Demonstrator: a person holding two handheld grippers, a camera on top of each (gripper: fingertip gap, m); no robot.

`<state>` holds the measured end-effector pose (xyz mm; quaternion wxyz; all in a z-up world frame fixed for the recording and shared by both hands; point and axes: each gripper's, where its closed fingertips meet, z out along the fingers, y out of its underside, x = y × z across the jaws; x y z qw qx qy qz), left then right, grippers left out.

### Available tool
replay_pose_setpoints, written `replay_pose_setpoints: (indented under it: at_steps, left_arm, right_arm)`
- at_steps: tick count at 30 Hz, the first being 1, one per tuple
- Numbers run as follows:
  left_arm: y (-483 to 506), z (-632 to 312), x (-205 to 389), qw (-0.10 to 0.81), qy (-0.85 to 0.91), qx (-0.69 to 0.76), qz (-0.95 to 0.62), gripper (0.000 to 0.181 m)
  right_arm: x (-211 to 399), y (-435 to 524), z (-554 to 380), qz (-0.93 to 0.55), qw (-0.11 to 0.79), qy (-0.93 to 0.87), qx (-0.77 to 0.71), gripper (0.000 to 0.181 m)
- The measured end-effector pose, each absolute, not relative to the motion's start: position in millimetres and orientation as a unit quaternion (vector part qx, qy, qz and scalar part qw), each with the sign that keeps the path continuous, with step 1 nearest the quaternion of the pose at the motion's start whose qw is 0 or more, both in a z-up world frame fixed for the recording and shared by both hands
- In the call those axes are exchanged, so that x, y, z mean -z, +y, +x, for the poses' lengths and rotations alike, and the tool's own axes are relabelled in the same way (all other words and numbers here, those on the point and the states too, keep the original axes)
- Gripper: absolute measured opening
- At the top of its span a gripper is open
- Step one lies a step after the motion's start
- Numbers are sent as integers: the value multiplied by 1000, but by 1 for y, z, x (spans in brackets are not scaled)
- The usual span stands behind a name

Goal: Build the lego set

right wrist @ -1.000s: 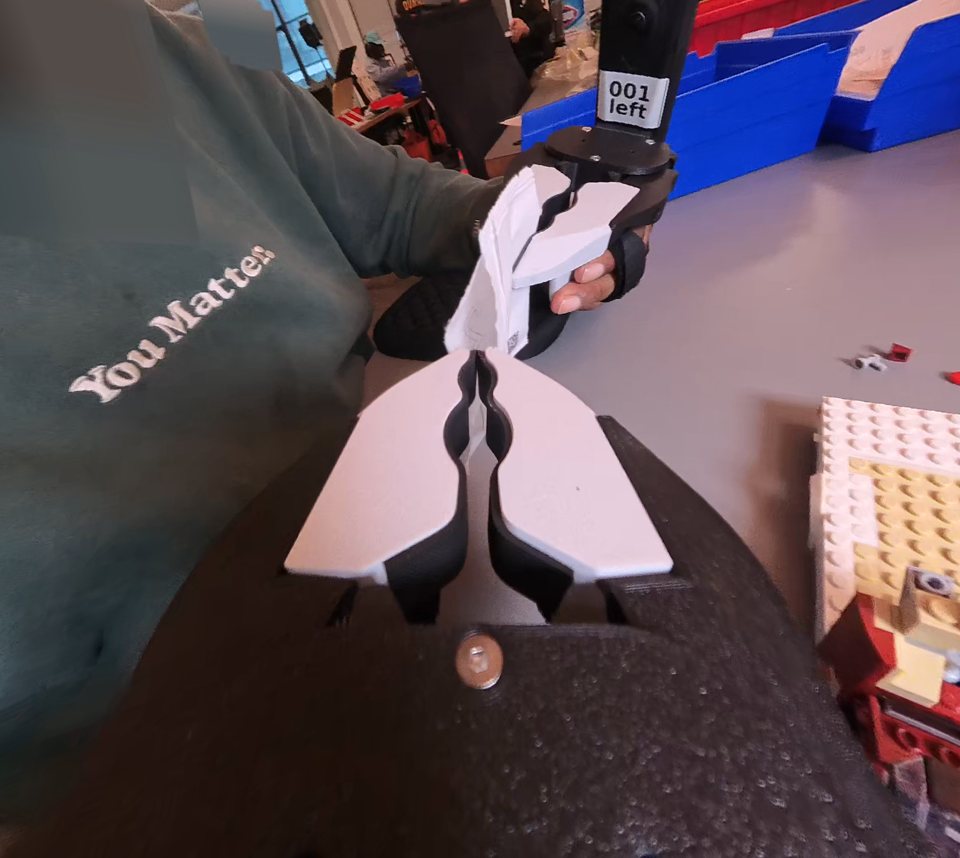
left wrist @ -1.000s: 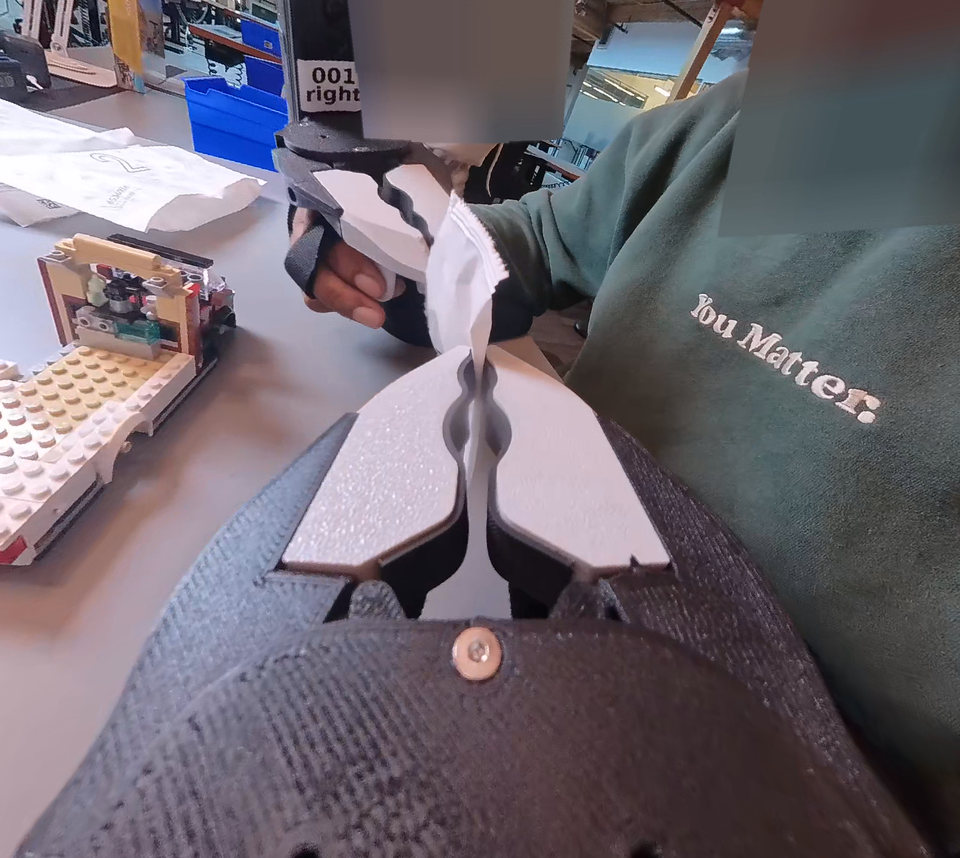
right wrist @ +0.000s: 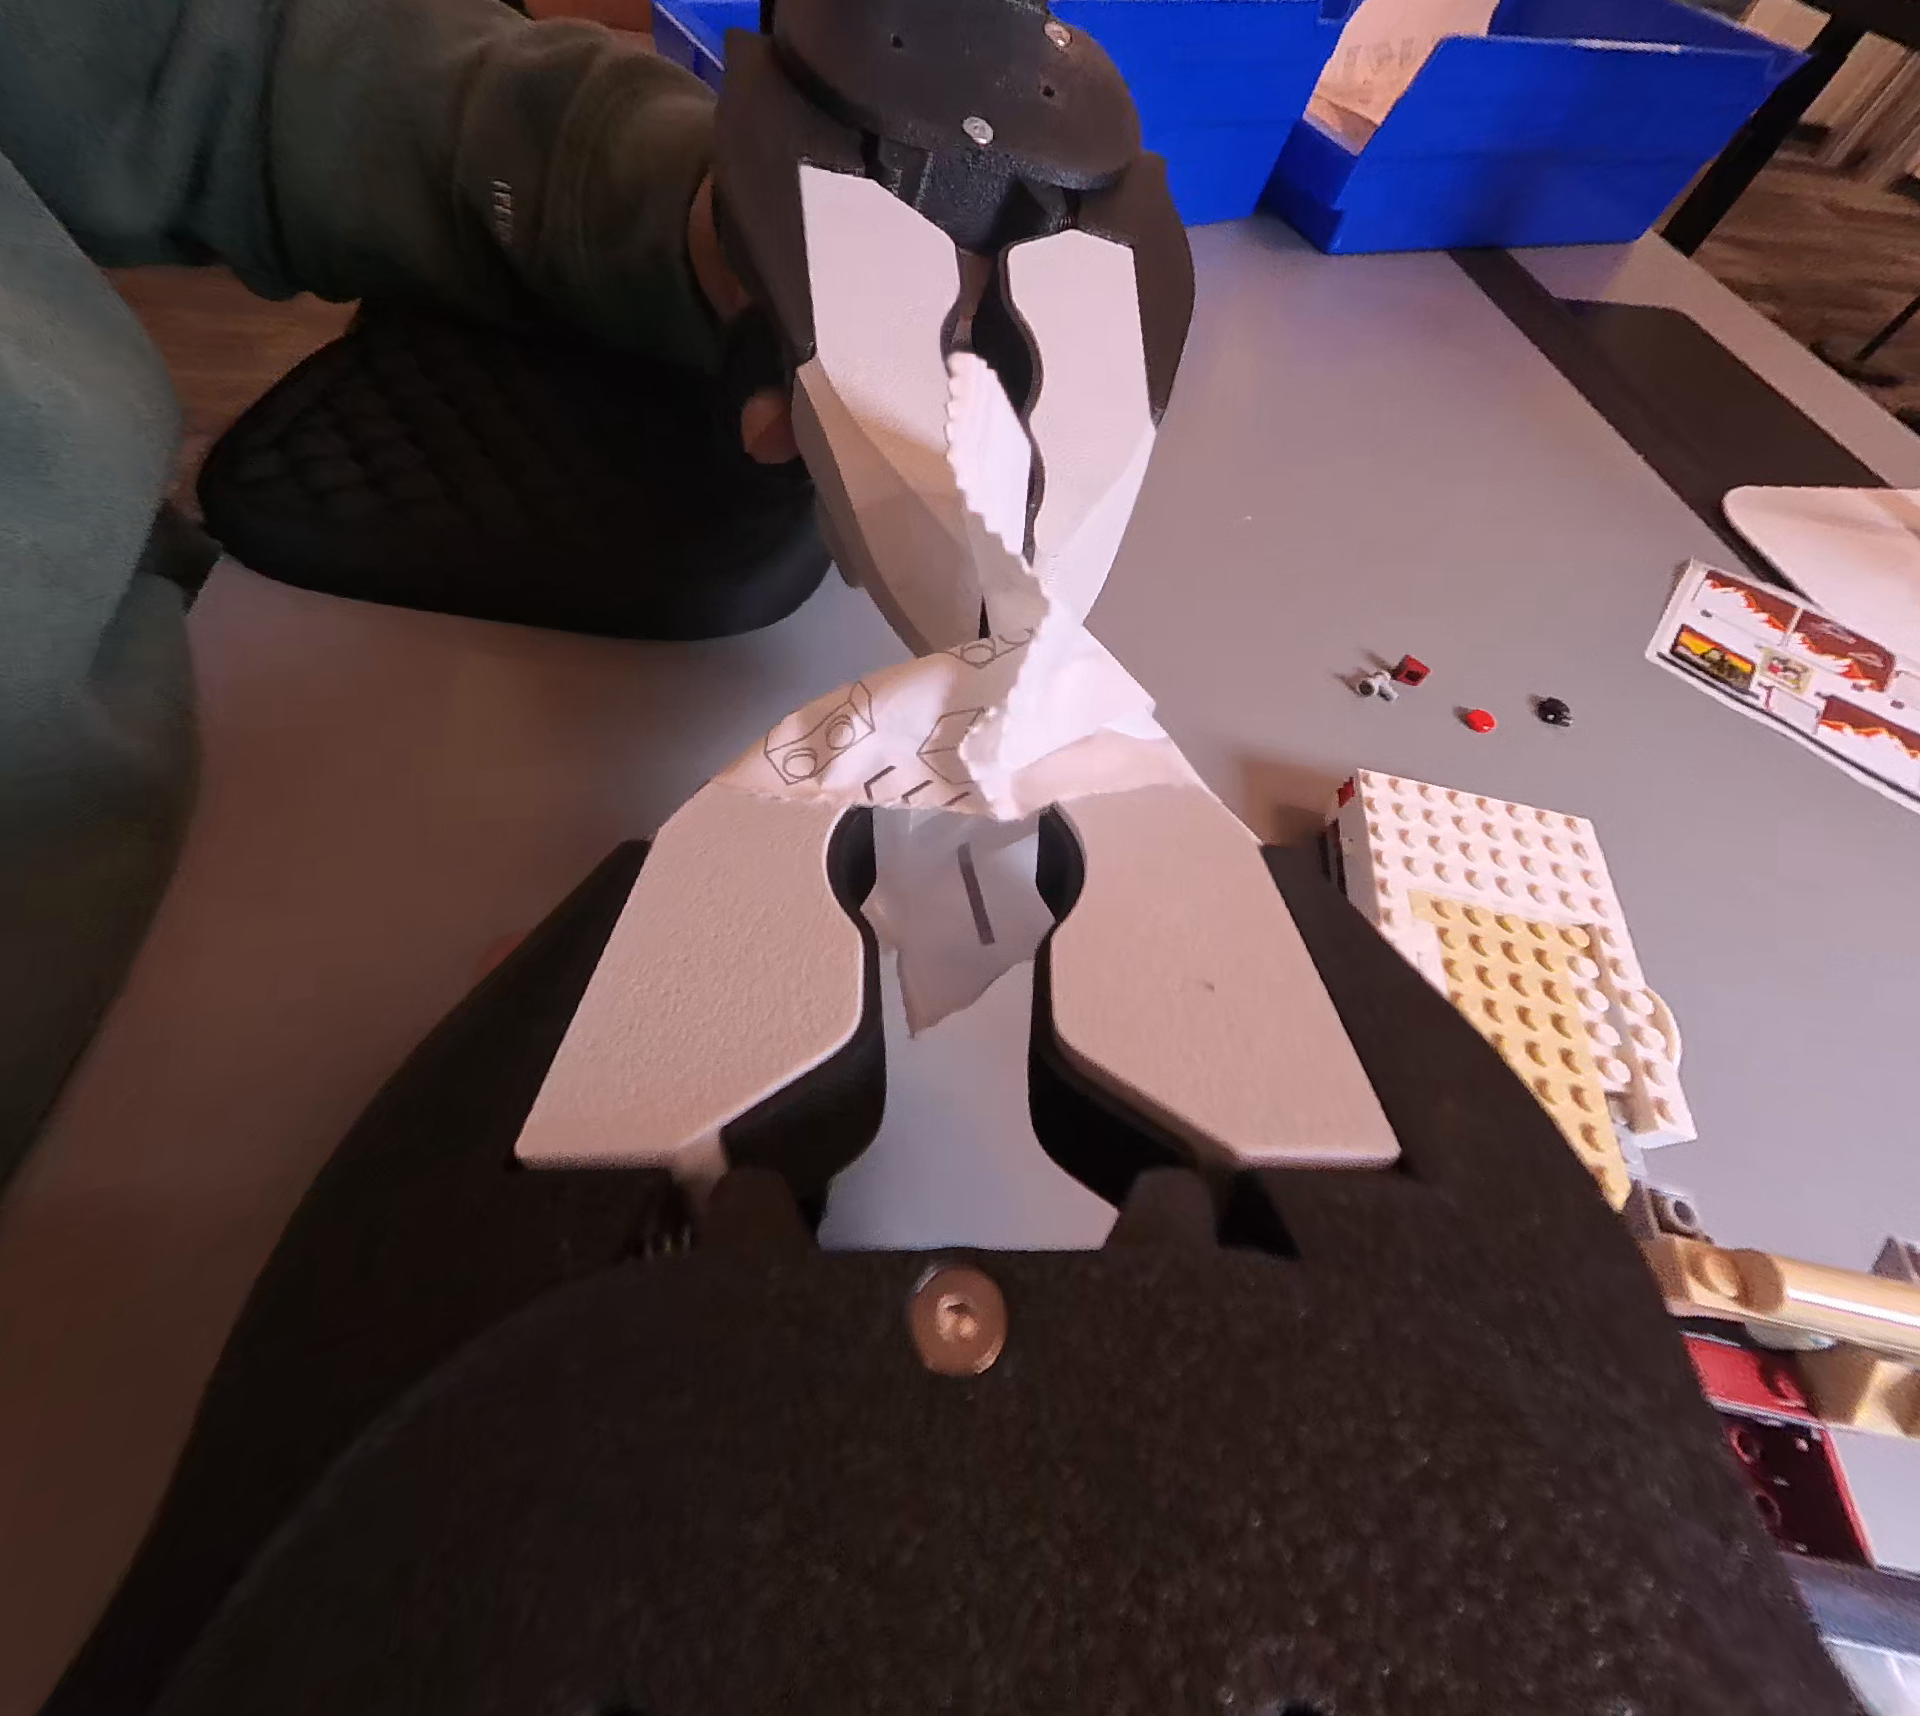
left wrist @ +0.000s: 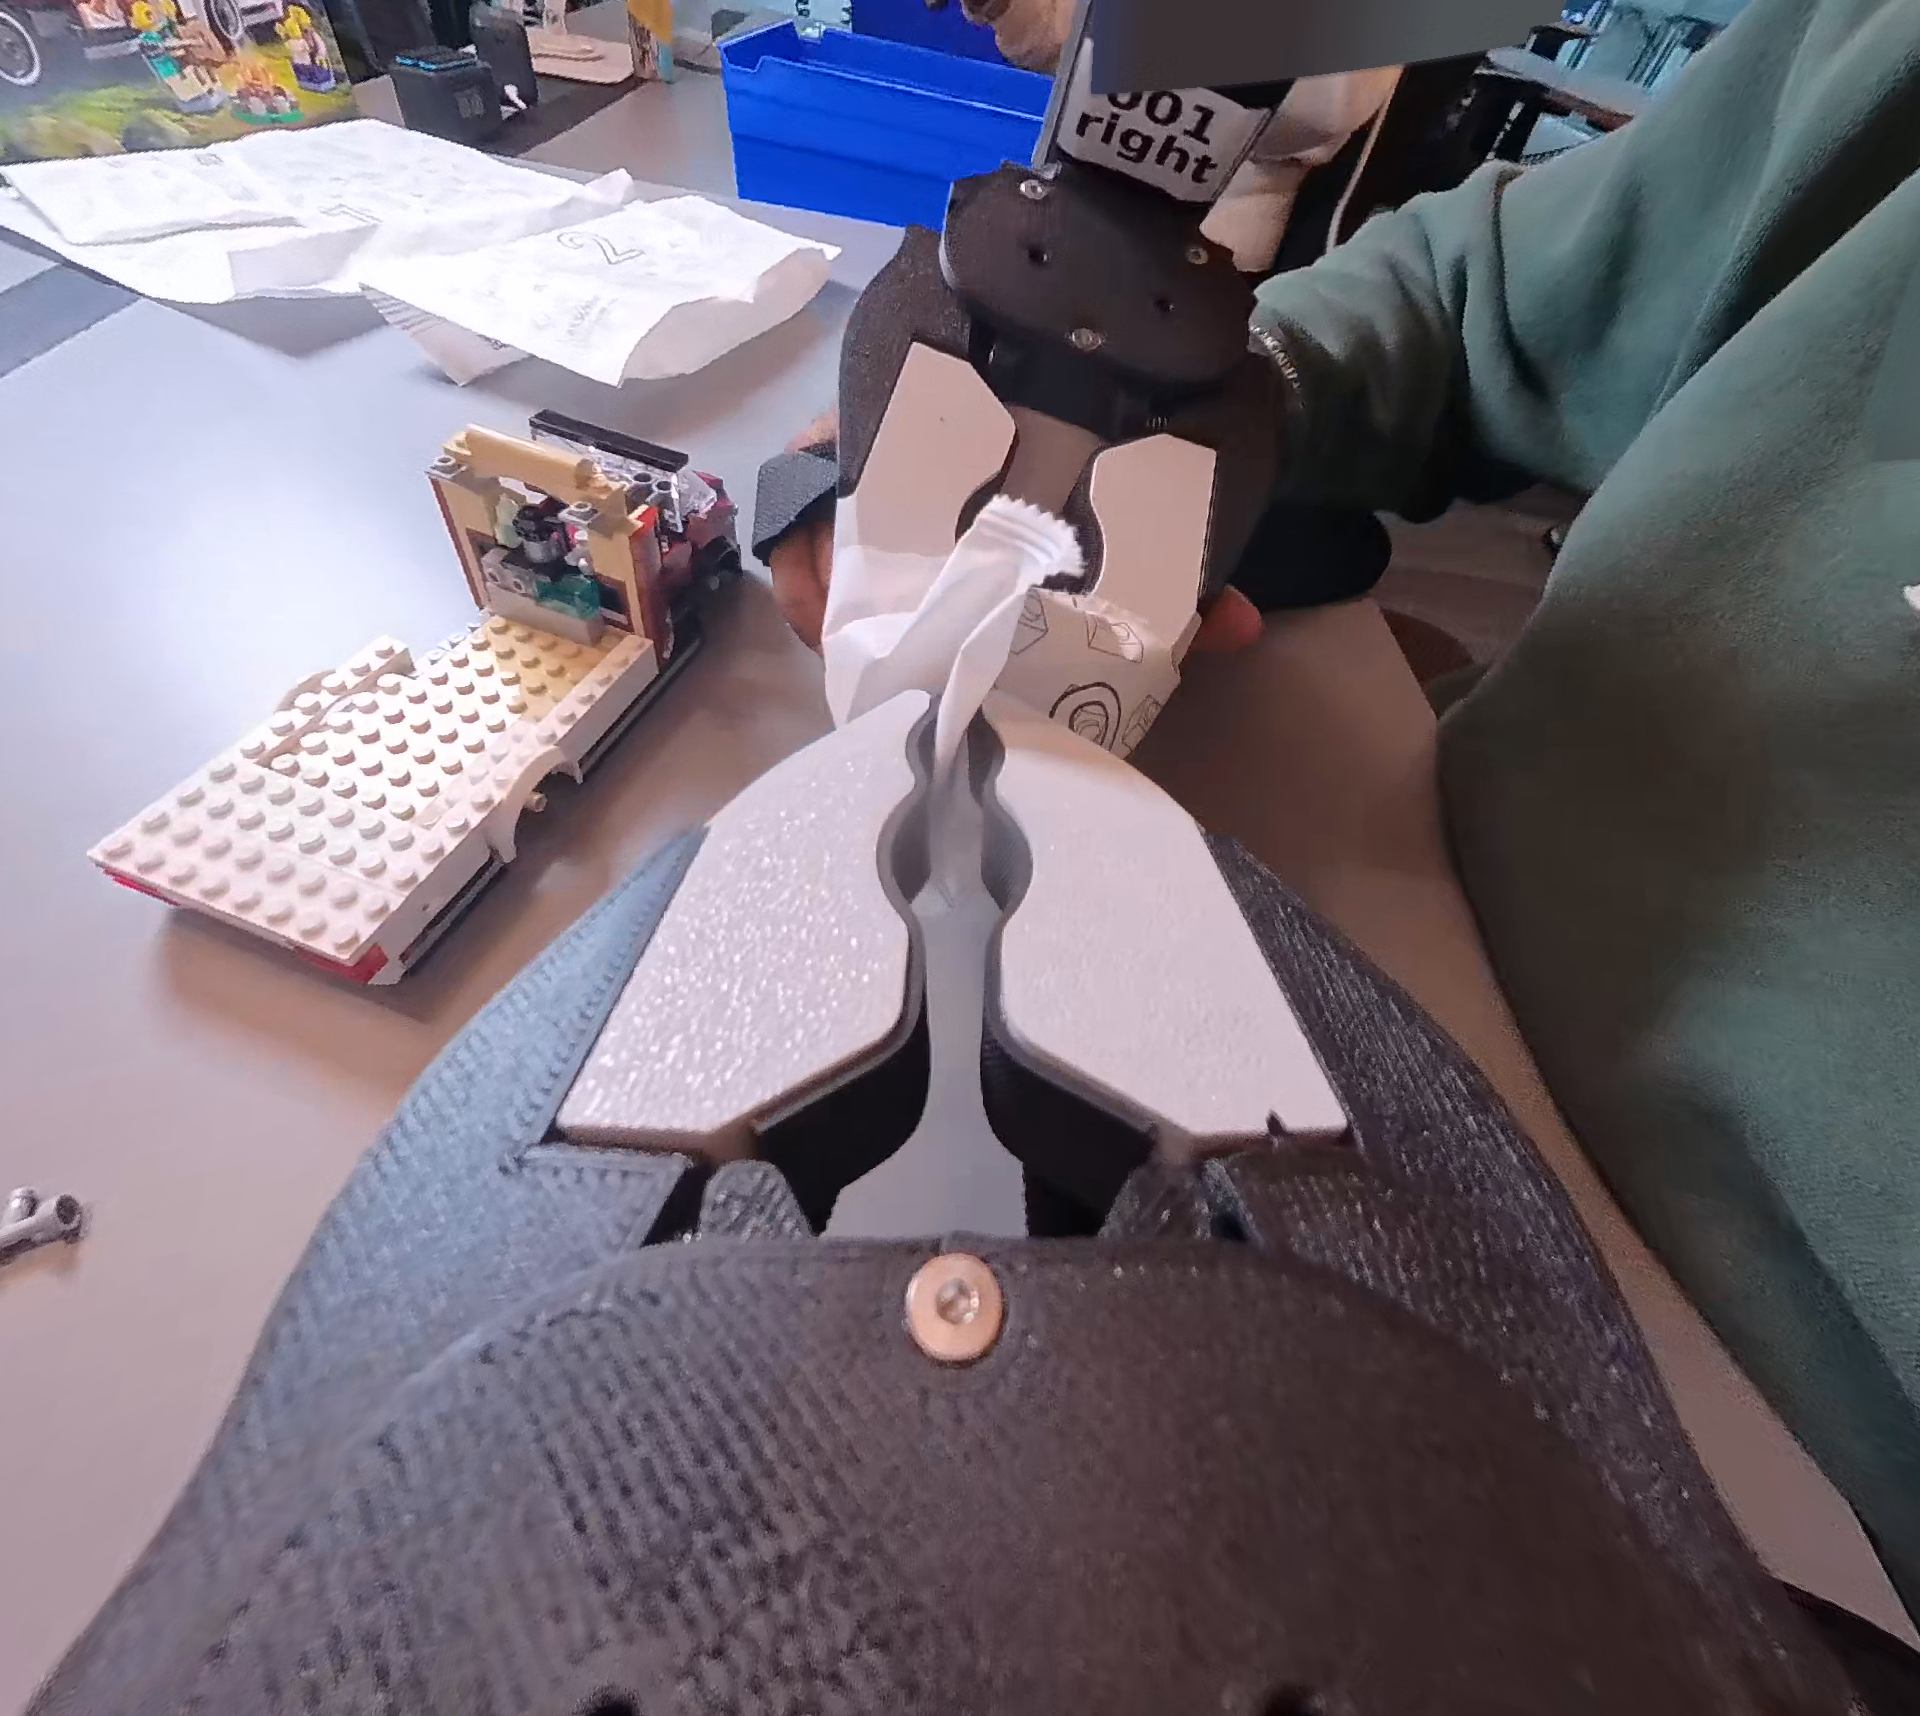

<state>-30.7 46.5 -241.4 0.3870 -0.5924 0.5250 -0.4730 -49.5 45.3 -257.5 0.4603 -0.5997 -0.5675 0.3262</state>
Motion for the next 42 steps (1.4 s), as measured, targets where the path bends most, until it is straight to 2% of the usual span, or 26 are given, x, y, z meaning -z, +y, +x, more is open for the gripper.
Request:
replay_pose_setpoints:
  at_steps: [4, 7, 11, 14, 16, 21, 28, 33, 39, 42]
  left_arm:
    - [42, -32, 228, 383, 520, 504, -574, 1]
    - [42, -31, 232, 386, 529, 487, -578, 3]
    - [41, -32, 237, 379, 540, 477, -581, 5]
    - [42, -35, 234, 385, 548, 466, -578, 26]
    - [44, -37, 229, 405, 555, 448, -572, 31]
    - [44, -44, 240, 401, 599, 392, -572, 7]
    - [62, -77, 229, 394, 594, 380, -590, 19]
    - [93, -102, 272, 299, 565, 328, -696, 54]
    - [116, -115, 315, 208, 500, 338, -770, 51]
    - [117, -115, 321, 167, 487, 365, -775, 32]
  right_arm:
    - [247, 47, -46, -573, 497, -578, -301, 7]
    - [249, 43, -47, -578, 476, -580, -321, 23]
    - [255, 41, -47, -586, 459, -584, -324, 25]
    - [260, 42, -46, -596, 445, -585, -325, 26]
    - [265, 43, -46, -604, 430, -584, -330, 29]
    - [277, 38, -50, -615, 396, -589, -344, 26]
    - [290, 37, -50, -626, 373, -599, -332, 20]
    - [298, 37, -55, -632, 353, -603, -336, 20]
    - [300, 34, -54, -633, 343, -608, -337, 20]
    - [298, 33, -53, -631, 341, -606, -344, 19]
